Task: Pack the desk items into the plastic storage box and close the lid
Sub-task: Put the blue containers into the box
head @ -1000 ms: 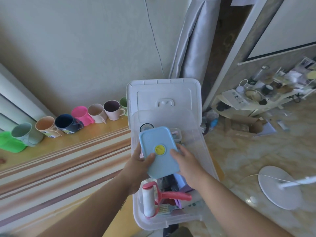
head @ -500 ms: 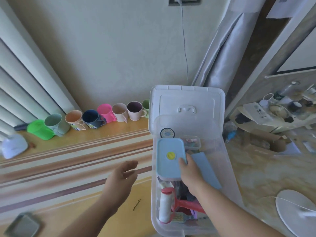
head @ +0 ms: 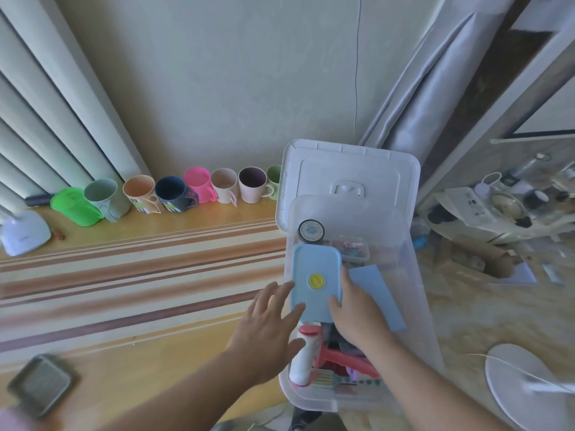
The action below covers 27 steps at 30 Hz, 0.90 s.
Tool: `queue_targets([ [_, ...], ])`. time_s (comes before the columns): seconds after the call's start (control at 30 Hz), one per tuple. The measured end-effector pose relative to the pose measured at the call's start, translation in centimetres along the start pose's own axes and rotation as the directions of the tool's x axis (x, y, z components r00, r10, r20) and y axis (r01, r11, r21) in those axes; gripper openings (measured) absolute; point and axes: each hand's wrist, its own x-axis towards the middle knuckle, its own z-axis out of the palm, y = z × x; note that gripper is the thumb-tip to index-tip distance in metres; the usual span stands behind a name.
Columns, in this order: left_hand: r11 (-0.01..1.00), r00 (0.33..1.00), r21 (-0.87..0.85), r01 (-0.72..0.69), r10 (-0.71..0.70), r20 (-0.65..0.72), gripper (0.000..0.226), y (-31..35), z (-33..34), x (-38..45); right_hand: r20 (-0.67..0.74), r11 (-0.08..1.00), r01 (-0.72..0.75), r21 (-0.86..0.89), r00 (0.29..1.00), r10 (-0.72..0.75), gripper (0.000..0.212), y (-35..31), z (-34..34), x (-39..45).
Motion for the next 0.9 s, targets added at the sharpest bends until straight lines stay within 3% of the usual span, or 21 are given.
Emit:
queue_targets([
  [0.17, 0.986, 0.996, 0.166, 0.001, -0.015, 0.085, 0.079, 1.0, 1.0, 1.6, 0.046, 0.981, 0.172, -0.092, 0.985, -0.169, 0.076, 0.0, 1.5, -0.7],
  [0.37, 0.964, 0.984, 0.265, 0.011, -0.058, 0.17, 0.077, 1.8, 0.7, 3.6, 0.126, 0.984, 0.169, -0.062, 0.979, -0.16, 0.091, -0.3, 2.0, 0.6],
  [0.5, 0.991, 0.998, 0.134, -0.007, -0.001, 0.063, 0.072, 1.3, 0.9, 2.8, 0.138, 0.985, 0.167, 0.042, 0.976, -0.171, 0.089, -0.1, 1.4, 1.1],
  [0.7, 0.997, 0.992, -0.05, -0.058, 0.052, -0.115, 0.066, 1.0, 0.9, 1.9, -0.082, 0.973, 0.215, 0.088, 0.975, -0.208, 0.061, 0.1, 0.1, -0.1],
  [0.9, 0.954, 0.975, -0.299, 0.038, -0.1, -0.197, 0.066, -3.1, 0.8, -0.4, -0.205, 0.956, 0.291, -0.027, 0.935, -0.29, 0.051, -2.3, -0.5, 1.1],
])
